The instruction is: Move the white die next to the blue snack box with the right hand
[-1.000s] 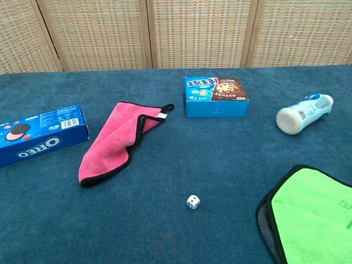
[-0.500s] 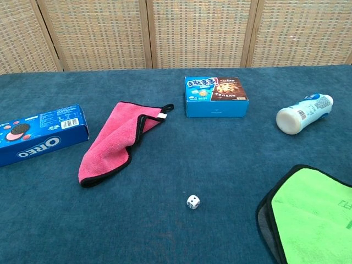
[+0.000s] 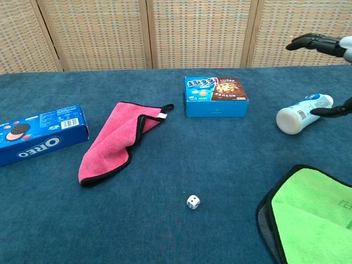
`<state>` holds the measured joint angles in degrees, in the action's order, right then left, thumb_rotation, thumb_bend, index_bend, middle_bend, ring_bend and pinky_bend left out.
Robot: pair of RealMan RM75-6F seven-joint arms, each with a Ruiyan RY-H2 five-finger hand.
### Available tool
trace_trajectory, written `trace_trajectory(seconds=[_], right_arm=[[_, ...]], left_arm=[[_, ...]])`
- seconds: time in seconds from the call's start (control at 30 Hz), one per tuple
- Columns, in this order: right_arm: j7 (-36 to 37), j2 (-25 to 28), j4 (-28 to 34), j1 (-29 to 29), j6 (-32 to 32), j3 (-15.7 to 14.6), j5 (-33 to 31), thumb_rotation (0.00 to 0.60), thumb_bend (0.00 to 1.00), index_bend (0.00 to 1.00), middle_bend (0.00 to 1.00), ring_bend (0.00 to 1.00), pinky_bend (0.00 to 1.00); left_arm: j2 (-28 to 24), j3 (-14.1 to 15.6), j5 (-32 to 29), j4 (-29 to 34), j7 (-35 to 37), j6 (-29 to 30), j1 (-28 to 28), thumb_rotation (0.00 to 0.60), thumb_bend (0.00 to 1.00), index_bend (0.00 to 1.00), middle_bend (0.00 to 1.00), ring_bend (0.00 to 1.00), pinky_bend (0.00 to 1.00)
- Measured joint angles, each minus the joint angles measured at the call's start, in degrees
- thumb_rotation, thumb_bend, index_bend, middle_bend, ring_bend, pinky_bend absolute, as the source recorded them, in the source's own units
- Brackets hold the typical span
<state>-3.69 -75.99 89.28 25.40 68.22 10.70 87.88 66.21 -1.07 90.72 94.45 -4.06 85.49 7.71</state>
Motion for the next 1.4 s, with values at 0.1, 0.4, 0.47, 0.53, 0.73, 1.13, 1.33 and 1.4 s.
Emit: trace_trajectory(seconds=[0.1,0.4,0.47,0.53,0.73,1.13,1.33,1.4], right_arm=[[-1.7,-1.4,-0.9,2.6,-2.3,1.5,-1.7,0.600,0.26,0.04,0.00,0.00,0.00],[-6.3,-5.3,-1.8,8.8,-8.1,3.5,-5.3,0.600,0.26,0.05,0.00,0.00,0.00],[-6.6,-5.9,-1.3,9.2,-7.8,3.1,-5.0,0.600,0.26,0.05,0.00,0.00,0.00],[-6.8,-6.5,-0.8,9.3,-7.1,2.8,-4.5,0.600,0.26,0.05,0.00,0.00,0.00],[-7.1,-8.7,2.8,10.0,-6.2,1.4,-3.2,0.600,0.26,0.07,0.00,0.00,0.00],[-7.4,-12.8,8.5,10.5,-1.7,-3.4,6.2,0.600,0.26,0.10,0.00,0.00,0.00],[-7.6,-14.2,8.8,10.4,-0.1,-4.7,7.8,0.600,0.26,0.16,0.00,0.00,0.00],[-7.7,-14.3,8.6,10.4,-0.3,-4.8,7.4,0.600,0.26,0.19,0.00,0.00,0.00]], left_arm=[[-0.1,0.0,-0.1,0.0,0.2,-0.2,0.1,0.600,0.20,0.00,0.00,0.00,0.00],[-0.1,0.2,0.1,0.0,0.8,-0.6,0.2,0.600,0.20,0.00,0.00,0.00,0.00],[-0.1,0.2,0.1,0.0,0.8,-0.7,0.3,0.600,0.20,0.00,0.00,0.00,0.00],[0.0,0.3,0.0,-0.1,0.6,-1.1,0.4,0.600,0.20,0.00,0.00,0.00,0.00],[0.1,0.4,0.0,-0.2,0.5,-1.4,0.5,0.600,0.20,0.00,0.00,0.00,0.00],[0.0,0.0,-0.6,-0.3,0.7,-1.0,0.4,0.600,0.20,0.00,0.00,0.00,0.00],[-0.1,0.1,-0.4,-0.1,0.9,-0.9,0.3,0.600,0.20,0.00,0.00,0.00,0.00],[-0.1,0.1,-0.4,-0.1,0.9,-0.9,0.4,0.600,0.20,0.00,0.00,0.00,0.00]])
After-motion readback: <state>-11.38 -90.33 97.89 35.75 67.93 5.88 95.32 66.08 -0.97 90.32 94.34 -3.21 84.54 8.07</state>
